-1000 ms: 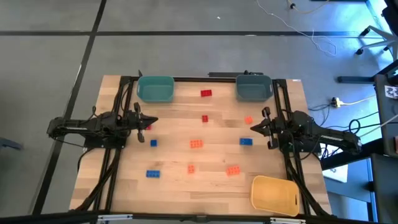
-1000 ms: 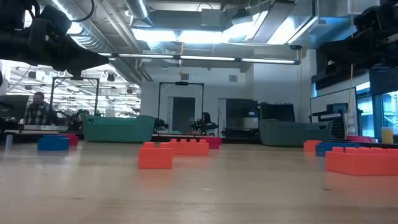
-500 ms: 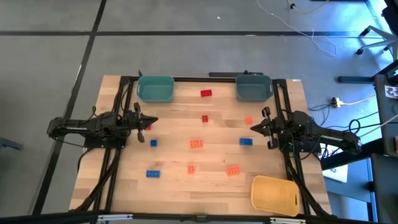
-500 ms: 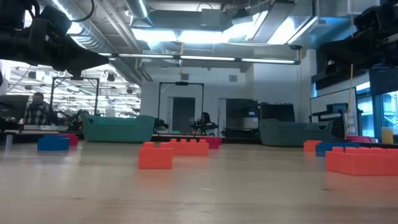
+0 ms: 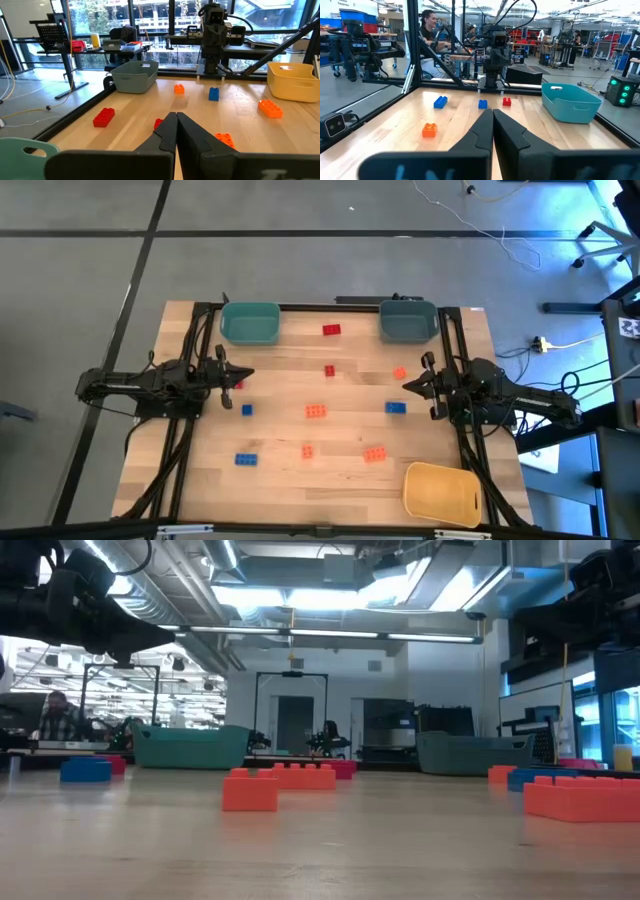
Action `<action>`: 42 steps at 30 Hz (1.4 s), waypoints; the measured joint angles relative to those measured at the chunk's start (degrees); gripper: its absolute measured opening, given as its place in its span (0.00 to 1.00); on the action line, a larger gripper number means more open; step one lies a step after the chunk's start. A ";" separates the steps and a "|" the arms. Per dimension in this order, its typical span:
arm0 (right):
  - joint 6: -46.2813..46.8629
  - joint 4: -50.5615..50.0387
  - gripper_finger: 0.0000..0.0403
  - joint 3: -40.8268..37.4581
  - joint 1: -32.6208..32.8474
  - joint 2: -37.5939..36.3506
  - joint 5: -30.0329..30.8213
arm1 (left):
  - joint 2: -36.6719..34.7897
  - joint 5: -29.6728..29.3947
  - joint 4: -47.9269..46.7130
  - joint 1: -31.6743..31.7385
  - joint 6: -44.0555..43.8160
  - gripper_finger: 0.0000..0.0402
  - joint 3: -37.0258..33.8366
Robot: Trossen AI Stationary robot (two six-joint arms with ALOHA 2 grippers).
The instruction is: Sort & place blocks by color
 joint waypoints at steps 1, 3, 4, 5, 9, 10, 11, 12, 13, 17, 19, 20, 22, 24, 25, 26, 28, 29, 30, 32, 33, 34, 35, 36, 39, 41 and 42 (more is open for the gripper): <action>0.06 0.02 0.04 0.00 0.00 0.00 0.02 | 0.01 0.01 0.02 -0.02 0.00 0.00 0.00; 0.07 0.02 0.04 0.00 0.01 0.00 0.01 | 0.01 0.01 0.02 -0.02 0.00 0.00 -0.01; 0.08 0.06 0.04 0.00 0.02 0.00 0.02 | 0.01 -0.01 0.00 0.00 0.00 0.00 0.00; 0.09 0.10 0.04 0.00 0.02 0.00 0.01 | 0.01 0.00 0.02 -0.01 0.00 0.00 0.00; 1.31 0.13 0.04 0.00 0.02 -0.01 -0.04 | -0.01 -0.01 0.02 -0.02 0.00 0.00 0.00; 3.25 0.18 0.04 0.00 0.02 0.00 -0.37 | 0.00 -0.01 0.00 0.00 0.00 0.00 0.00; 5.53 0.16 0.04 0.00 0.02 0.00 -0.78 | 0.01 0.00 0.01 -0.01 0.00 0.00 0.00; 7.97 0.22 0.04 0.00 0.02 0.00 -0.93 | 0.00 0.00 0.01 0.00 0.00 0.00 0.00; 9.75 0.28 0.04 0.00 0.02 0.00 -0.27 | -0.01 0.01 0.02 0.00 0.00 0.00 0.00; 13.33 0.66 0.04 0.00 0.00 0.00 3.84 | 0.01 -0.01 0.01 0.00 0.00 0.00 -0.01; 13.34 0.66 0.04 0.00 0.00 0.00 3.90 | 0.01 -0.01 0.02 -0.02 0.00 0.00 0.00; 13.61 0.76 0.04 0.00 0.00 -0.02 3.94 | 0.01 -0.01 0.02 -0.01 0.00 0.00 0.00; 14.39 1.05 0.04 0.00 0.02 -0.02 3.98 | 0.01 -0.01 0.02 -0.02 0.00 0.00 -0.01; 14.90 1.07 0.03 0.00 0.01 0.00 4.14 | 0.01 0.01 0.00 -0.02 0.00 0.00 0.00; 14.97 1.06 0.03 0.00 0.02 0.00 4.77 | 0.01 -0.01 0.00 -0.02 0.00 0.00 0.00; 15.06 1.07 0.02 0.00 0.02 0.00 5.62 | 0.01 0.00 0.00 -0.01 0.00 0.00 -0.01; 14.98 1.05 0.01 0.00 0.02 0.00 7.52 | 0.01 -0.01 0.00 -0.01 0.00 0.00 -0.02; 14.94 1.05 0.01 0.00 0.02 -0.01 8.41 | 0.01 0.00 0.02 -0.01 0.00 0.00 0.00; 15.08 1.05 0.01 0.00 0.02 -0.02 9.39 | 0.01 -0.01 0.02 0.00 0.00 0.00 -0.02; 16.10 1.03 0.01 0.00 0.02 0.00 11.16 | 0.01 0.01 0.02 -0.02 0.00 0.00 -0.02; 16.53 1.03 0.01 0.00 0.02 0.00 11.86 | 0.01 -0.01 0.06 -0.02 0.07 0.00 -0.02; 16.55 1.03 0.00 0.00 0.02 0.00 12.56 | 0.01 -0.53 0.35 -0.02 1.59 0.00 -0.02; 16.55 1.03 0.00 0.02 0.02 0.00 13.17 | 0.01 -1.94 0.97 0.00 3.06 0.00 -0.02; 16.55 1.03 0.01 0.02 0.02 0.00 14.02 | 0.06 -3.59 2.63 0.00 3.55 0.00 -0.01; 16.43 -0.55 0.00 1.39 0.02 0.08 15.16 | 0.05 -6.62 5.14 0.00 4.22 0.00 2.76; 16.29 -3.94 0.00 3.79 0.02 0.14 15.26 | 0.01 -7.20 4.08 0.00 6.40 0.00 6.66; 16.16 -6.84 0.00 5.48 0.02 0.22 15.75 | 0.04 -7.39 2.16 0.00 7.53 0.00 8.75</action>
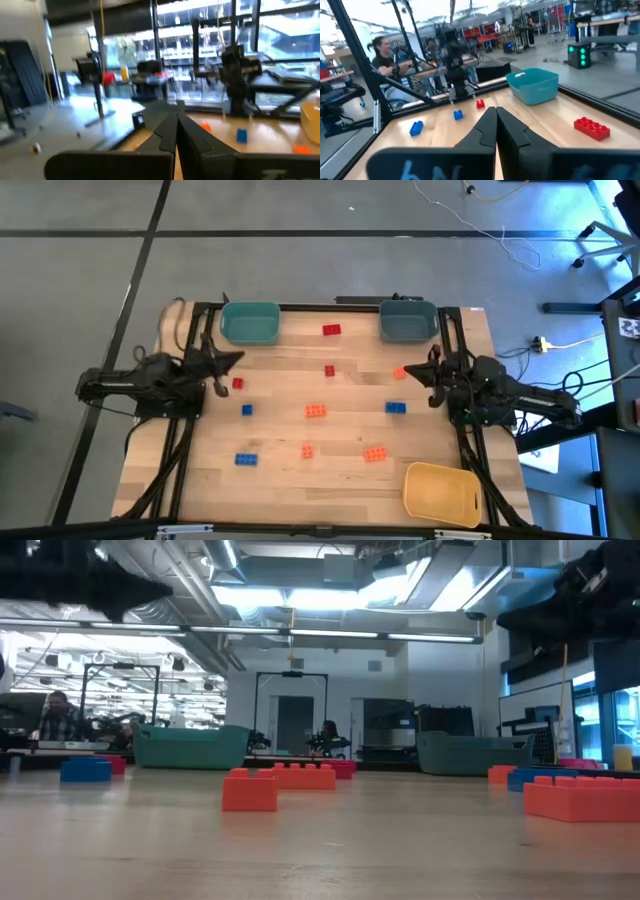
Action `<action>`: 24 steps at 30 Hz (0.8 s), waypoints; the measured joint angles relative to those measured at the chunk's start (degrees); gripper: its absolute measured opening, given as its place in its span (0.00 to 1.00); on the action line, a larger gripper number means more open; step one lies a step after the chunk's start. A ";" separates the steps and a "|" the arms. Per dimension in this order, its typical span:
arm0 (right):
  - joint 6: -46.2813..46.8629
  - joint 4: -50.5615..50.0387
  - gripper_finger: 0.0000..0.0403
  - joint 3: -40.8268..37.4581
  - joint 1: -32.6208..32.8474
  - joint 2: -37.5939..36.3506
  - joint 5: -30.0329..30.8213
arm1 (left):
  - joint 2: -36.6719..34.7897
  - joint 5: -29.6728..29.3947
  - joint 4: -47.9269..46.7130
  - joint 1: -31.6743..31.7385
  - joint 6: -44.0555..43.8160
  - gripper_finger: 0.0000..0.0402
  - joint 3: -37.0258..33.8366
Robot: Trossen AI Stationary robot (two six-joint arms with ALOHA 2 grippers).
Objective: Sort & place blocks by color
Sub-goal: Put the orange game piece into the dark blue bin
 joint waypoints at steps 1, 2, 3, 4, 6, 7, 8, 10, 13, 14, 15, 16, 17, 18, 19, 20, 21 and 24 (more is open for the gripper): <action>-0.16 -2.73 0.00 1.71 0.00 0.34 0.74 | 0.35 -0.11 -2.78 0.00 0.51 0.00 2.10; -0.85 -6.21 0.00 3.84 -0.02 0.77 1.78 | 0.97 -0.33 -6.14 0.00 0.67 0.00 4.28; -1.31 -9.61 0.00 5.94 0.00 1.29 3.06 | 1.65 -0.57 -9.93 0.00 0.43 0.00 6.41; -1.58 -12.67 0.00 8.17 -0.01 2.13 4.34 | 2.43 -0.98 -13.33 0.00 -0.13 0.00 8.46; -1.40 -18.59 0.00 12.84 -0.01 4.25 7.02 | 4.37 -1.83 -19.27 0.00 -2.38 0.00 11.87; -1.02 -21.24 0.00 15.09 -0.01 5.57 7.95 | 5.66 -2.00 -21.73 0.00 -3.58 0.00 13.28; -0.18 -23.98 0.00 17.41 0.00 7.12 8.83 | 7.00 -1.98 -24.00 0.00 -4.86 0.00 14.51; 3.75 -28.68 0.00 21.95 -0.01 10.44 10.74 | 9.66 -2.21 -26.62 -0.02 -7.93 0.00 16.61; 12.05 -35.92 0.00 28.40 -0.02 15.74 13.32 | 13.44 -5.14 -30.88 0.00 -14.60 0.00 19.34; 14.94 -38.42 0.00 30.27 -0.02 17.61 13.95 | 14.63 -5.92 -32.48 -0.01 -16.19 0.00 20.03; 18.17 -40.94 0.00 32.16 -0.02 19.45 14.78 | 15.78 -6.34 -33.69 -0.01 -17.39 0.00 20.54; 21.56 -43.30 0.00 33.83 0.00 21.17 15.31 | 17.04 -6.50 -34.16 0.00 -18.03 0.00 20.95; 24.78 -45.30 0.01 35.44 0.00 22.80 15.60 | 18.15 -6.48 -34.14 0.00 -18.27 0.00 21.22; 27.59 -47.40 0.02 36.93 -0.02 24.31 15.58 | 19.07 -6.45 -34.21 0.00 -18.56 0.00 21.37; 29.88 -49.76 0.04 38.26 -0.01 25.76 15.48 | 19.90 -6.43 -34.32 -0.02 -18.96 0.00 21.60; 31.68 -52.03 0.05 39.48 -0.01 27.04 15.42 | 20.78 -6.43 -34.21 -0.02 -19.37 0.00 21.86; 33.17 -54.13 0.07 40.54 0.00 28.22 15.35 | 21.52 -6.41 -34.08 -0.01 -19.70 0.00 22.00; 37.77 -59.25 0.12 43.18 -0.01 31.11 15.26 | 22.89 -5.90 -34.15 -0.02 -21.04 0.00 22.12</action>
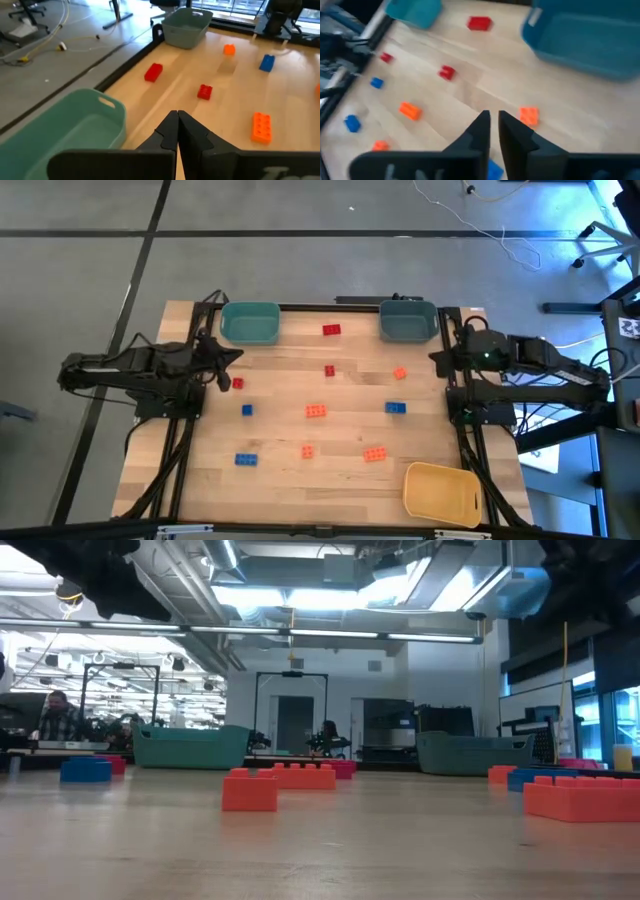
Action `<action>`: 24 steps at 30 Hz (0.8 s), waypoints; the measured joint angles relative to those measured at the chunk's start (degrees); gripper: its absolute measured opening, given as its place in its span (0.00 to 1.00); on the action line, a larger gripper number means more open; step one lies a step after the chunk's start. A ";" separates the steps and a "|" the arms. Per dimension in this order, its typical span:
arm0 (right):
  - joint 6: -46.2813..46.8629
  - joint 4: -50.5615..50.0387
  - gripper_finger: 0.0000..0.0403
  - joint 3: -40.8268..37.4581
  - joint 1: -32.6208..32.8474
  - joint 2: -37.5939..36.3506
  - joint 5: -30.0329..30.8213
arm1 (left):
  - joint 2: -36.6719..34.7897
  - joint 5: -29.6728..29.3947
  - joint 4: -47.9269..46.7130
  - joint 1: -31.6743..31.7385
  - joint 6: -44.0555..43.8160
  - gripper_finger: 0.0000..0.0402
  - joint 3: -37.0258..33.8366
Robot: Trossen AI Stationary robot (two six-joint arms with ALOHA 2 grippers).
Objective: Sort & place blocks by color
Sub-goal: Put the orange game piece into the dark blue bin
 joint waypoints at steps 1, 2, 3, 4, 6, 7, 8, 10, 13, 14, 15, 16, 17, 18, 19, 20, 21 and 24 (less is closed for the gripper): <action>1.79 -1.17 0.14 0.68 -0.01 0.81 -0.24 | 0.14 0.04 0.04 0.00 -0.51 0.00 0.00; 3.40 -2.01 0.16 1.13 0.00 1.47 -0.83 | 0.17 0.02 0.05 0.00 -1.26 0.00 0.02; 5.16 -2.58 0.17 1.54 -0.01 2.10 -1.73 | 0.19 0.05 0.06 0.00 -1.80 0.00 0.03; 6.79 -2.74 0.19 1.70 -0.01 2.57 -2.56 | 0.19 0.15 0.06 0.00 -2.45 0.00 0.03; 9.20 -2.76 0.21 1.66 -0.01 3.45 -3.98 | 0.19 1.06 0.11 0.00 -3.09 0.00 0.03; 9.26 -2.64 0.22 1.44 -0.03 3.85 -4.84 | 0.19 1.74 0.16 0.00 -3.10 0.00 0.03; 9.05 -2.72 0.24 1.18 -0.03 4.26 -5.34 | 0.19 2.37 0.22 0.00 -3.12 0.00 0.03; 8.36 -2.57 0.27 1.06 -0.03 5.38 -5.37 | 0.19 3.33 0.24 0.00 -3.12 0.00 0.03; 2.82 -2.42 0.29 1.04 -0.03 6.63 -5.00 | 0.19 4.58 0.24 0.00 -3.12 0.00 0.03; 0.73 -2.35 0.30 1.01 -0.03 6.85 -4.62 | 0.19 4.95 0.24 0.00 -3.10 0.00 0.03; -0.61 -2.21 0.30 0.96 -0.03 6.96 -4.67 | 0.19 5.32 0.24 0.00 -3.09 0.00 0.03; -1.47 -2.06 0.30 0.95 -0.03 6.96 -4.76 | 0.19 5.76 0.24 0.00 -2.90 0.00 0.03; -1.41 -1.69 0.30 0.95 -0.03 6.96 -5.40 | 0.19 5.95 0.26 0.00 -2.86 0.00 0.03; -0.94 -1.39 0.29 0.95 -0.03 6.96 -6.24 | 0.19 5.98 0.26 0.00 -2.86 0.00 0.03; 0.27 -1.43 0.29 0.95 -0.03 6.96 -7.09 | 0.19 6.04 0.26 0.00 -2.86 0.00 0.03; 1.21 -1.45 0.29 0.95 -0.03 6.96 -8.35 | 0.19 6.02 0.26 0.00 -2.84 0.00 0.03; 1.51 -1.45 0.29 0.95 -0.03 6.96 -9.61 | 0.19 6.02 0.24 0.00 -2.82 0.00 0.03; 0.07 -1.81 0.29 0.95 -0.04 7.07 -9.37 | 0.19 6.04 0.26 0.01 -2.69 0.00 0.03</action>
